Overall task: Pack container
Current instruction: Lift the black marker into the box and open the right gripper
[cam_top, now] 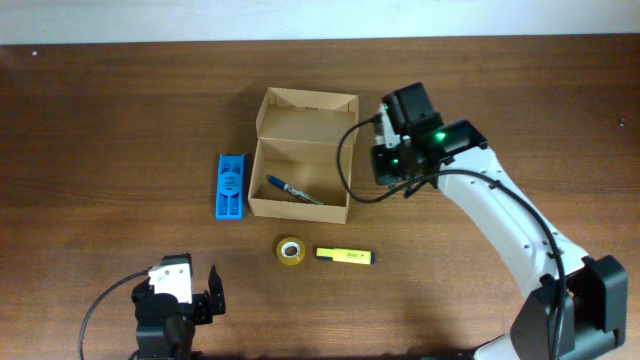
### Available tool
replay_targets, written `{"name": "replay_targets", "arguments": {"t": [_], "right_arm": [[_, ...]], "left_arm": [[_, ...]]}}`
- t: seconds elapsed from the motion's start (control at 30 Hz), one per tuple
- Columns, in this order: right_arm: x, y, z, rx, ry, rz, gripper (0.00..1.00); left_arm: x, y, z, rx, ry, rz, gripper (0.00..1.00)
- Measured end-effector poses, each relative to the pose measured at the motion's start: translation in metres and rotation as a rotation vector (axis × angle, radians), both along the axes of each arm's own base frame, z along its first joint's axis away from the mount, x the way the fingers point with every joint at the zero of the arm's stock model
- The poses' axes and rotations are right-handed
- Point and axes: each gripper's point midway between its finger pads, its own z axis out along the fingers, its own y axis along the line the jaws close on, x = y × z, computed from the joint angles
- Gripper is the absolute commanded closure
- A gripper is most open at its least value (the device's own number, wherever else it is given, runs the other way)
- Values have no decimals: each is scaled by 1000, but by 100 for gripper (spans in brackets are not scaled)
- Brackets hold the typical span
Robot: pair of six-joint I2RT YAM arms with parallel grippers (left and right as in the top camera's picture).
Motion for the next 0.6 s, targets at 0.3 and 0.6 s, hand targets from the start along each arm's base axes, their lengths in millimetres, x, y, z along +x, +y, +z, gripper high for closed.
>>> {"name": "replay_targets", "arguments": {"t": [0.3,0.6], "right_arm": [[-13,89,18,17,-168,342,85],[-17,121,-2,-36,-197,479,85]], "left_arm": [[0,0,0,0,0,0,0],[0,0,0,0,0,0,0]]}}
